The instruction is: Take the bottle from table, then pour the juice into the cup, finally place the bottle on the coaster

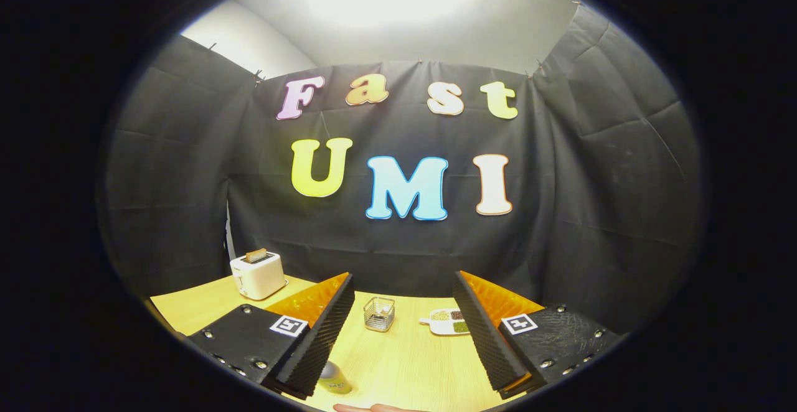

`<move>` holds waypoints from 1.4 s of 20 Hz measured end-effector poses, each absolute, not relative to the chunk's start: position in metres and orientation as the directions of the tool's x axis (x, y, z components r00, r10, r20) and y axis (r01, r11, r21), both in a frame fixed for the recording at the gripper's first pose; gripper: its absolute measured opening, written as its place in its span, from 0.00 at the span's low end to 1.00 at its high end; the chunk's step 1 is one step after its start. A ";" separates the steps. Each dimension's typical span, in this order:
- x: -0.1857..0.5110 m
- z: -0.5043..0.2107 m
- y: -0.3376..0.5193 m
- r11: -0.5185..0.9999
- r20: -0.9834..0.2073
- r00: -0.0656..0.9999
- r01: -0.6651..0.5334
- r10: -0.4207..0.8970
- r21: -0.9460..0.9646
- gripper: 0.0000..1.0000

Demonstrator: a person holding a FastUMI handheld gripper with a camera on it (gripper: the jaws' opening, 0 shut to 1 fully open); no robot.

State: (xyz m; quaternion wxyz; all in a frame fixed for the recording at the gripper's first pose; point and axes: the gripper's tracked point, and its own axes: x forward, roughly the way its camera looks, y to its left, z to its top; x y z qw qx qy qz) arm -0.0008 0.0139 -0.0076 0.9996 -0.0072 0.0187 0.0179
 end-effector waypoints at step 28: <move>0.029 -0.196 0.136 0.992 -0.089 0.988 -0.123 0.126 0.040 0.98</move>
